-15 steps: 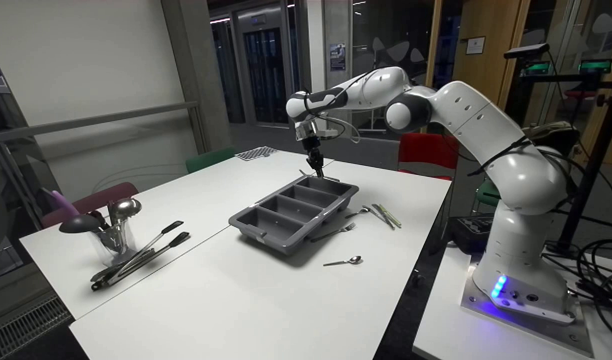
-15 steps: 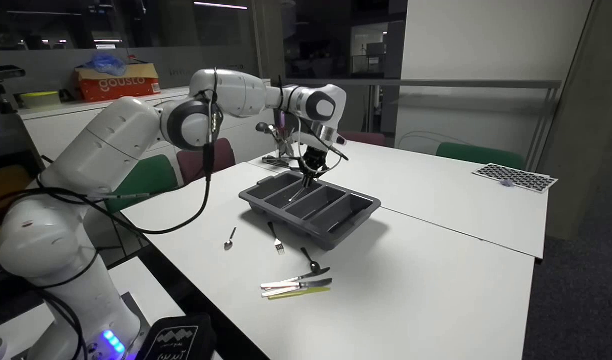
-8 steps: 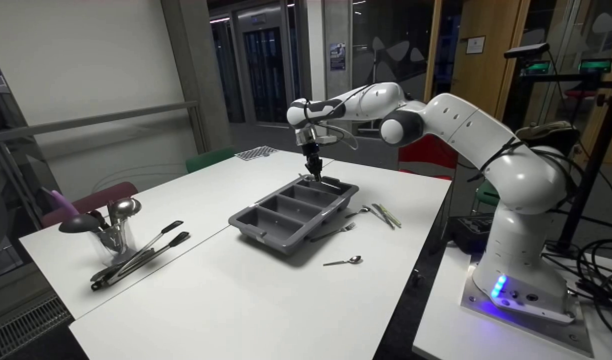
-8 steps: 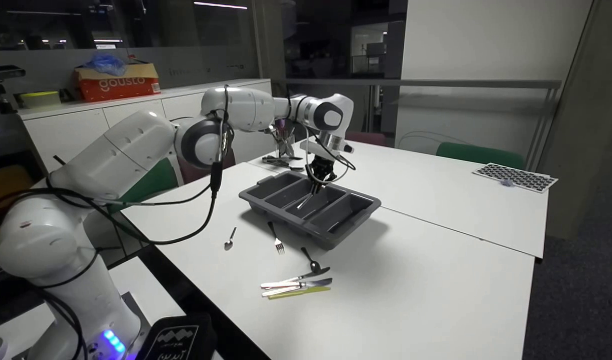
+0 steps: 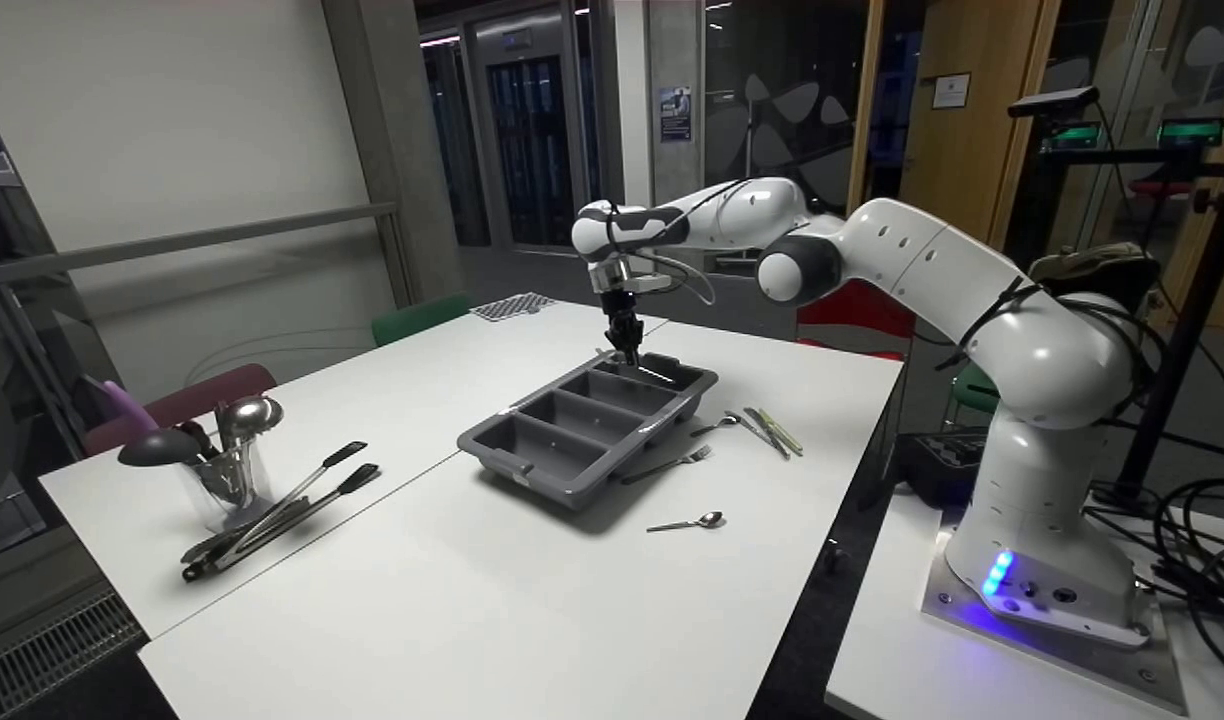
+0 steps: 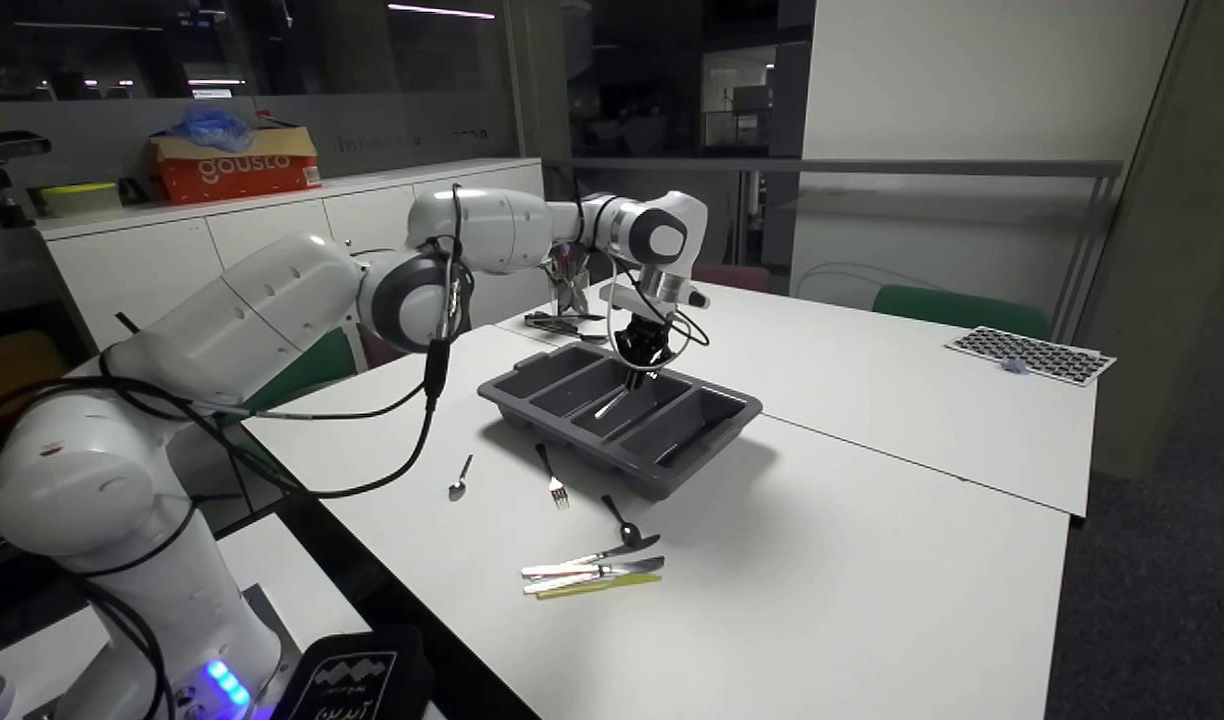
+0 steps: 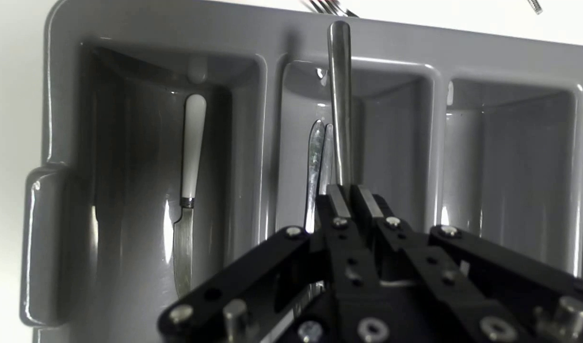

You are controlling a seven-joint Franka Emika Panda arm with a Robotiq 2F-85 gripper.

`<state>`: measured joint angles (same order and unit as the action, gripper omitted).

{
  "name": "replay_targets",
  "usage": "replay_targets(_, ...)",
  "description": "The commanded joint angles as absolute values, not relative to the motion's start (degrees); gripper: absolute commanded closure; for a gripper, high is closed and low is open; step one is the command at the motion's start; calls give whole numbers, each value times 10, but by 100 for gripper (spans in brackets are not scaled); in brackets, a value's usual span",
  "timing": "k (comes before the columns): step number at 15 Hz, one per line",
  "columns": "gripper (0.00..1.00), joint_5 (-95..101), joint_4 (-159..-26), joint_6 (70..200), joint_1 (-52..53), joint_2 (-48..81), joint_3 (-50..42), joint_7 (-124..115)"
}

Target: Pick up a fork from the table and put it in the second slot from the right of the utensil holder

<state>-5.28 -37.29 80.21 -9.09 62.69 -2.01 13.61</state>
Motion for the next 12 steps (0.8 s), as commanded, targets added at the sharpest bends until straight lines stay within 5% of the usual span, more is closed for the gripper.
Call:
replay_targets(1, 98, -61, -331, 768, -94, 642, -17, 113)
replay_targets(5, 98, -61, -323, 760, -94, 644, -16, 112)
replay_targets(7, 66, -59, -320, 759, -94, 646, -16, 115)
replay_targets(12, 30, -62, -319, 758, -96, 645, -14, 121)
